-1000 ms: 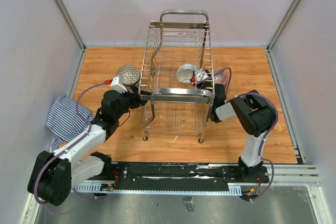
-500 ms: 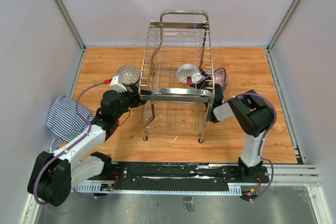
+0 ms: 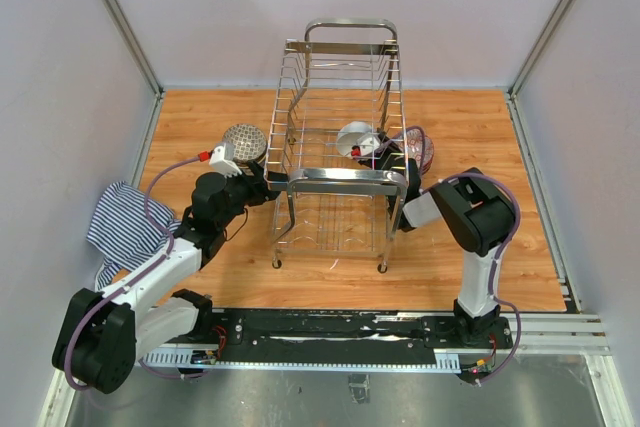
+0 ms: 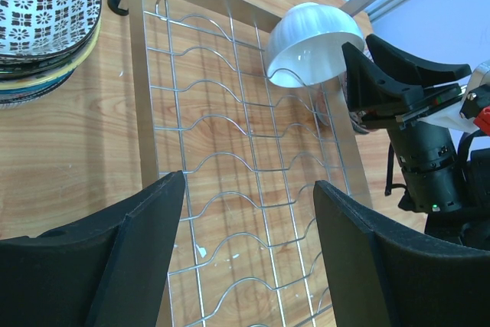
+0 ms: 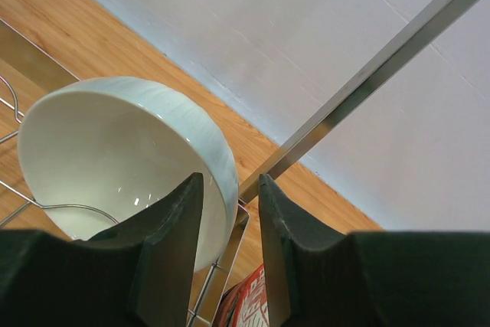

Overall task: Unload the bowls from the dish rack
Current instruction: Adjust the dish rack at the center of the board.

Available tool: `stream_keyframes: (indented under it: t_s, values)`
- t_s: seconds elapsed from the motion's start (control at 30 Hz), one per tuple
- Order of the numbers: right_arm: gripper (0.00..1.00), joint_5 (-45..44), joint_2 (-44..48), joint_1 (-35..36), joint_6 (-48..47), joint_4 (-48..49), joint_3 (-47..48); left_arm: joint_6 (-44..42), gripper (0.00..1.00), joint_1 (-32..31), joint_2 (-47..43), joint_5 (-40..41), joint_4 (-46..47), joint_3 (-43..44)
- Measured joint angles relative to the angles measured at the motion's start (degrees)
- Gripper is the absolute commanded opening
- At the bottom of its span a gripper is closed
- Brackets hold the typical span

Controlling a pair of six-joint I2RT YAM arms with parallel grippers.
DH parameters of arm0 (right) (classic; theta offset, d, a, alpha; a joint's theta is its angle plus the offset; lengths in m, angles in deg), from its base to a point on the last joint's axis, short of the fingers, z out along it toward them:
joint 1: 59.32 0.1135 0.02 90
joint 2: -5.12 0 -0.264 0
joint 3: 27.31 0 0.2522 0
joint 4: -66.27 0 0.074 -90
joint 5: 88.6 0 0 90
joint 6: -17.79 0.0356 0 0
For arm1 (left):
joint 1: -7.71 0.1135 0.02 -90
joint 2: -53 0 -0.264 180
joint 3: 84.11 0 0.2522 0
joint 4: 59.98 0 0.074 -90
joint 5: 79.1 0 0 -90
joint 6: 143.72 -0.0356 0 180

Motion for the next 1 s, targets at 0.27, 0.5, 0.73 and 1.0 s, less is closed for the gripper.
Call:
stream_keyframes:
  t_s: [0.27, 0.5, 0.73, 1.0]
  values:
    - [0.30, -0.11, -1.18, 0.00, -0.15, -0.11, 0.96, 0.00, 0.73, 0.00, 0.00, 0.02, 0.11, -0.15]
    - [0.21, -0.35, -2.64, 0.00, -0.70, 0.55, 2.58, 0.00, 0.73, 0.00, 0.02, 0.04, 0.35, -0.63]
    - [0.14, -1.38, -4.15, 0.00, -1.29, 2.05, 3.13, 0.00, 0.73, 0.00, 0.02, 0.07, 0.35, -0.63]
    - [0.04, -2.03, -4.98, 0.00, -2.01, 3.37, 3.34, -0.02, 0.73, 0.00, 0.02, 0.09, 0.33, -0.63]
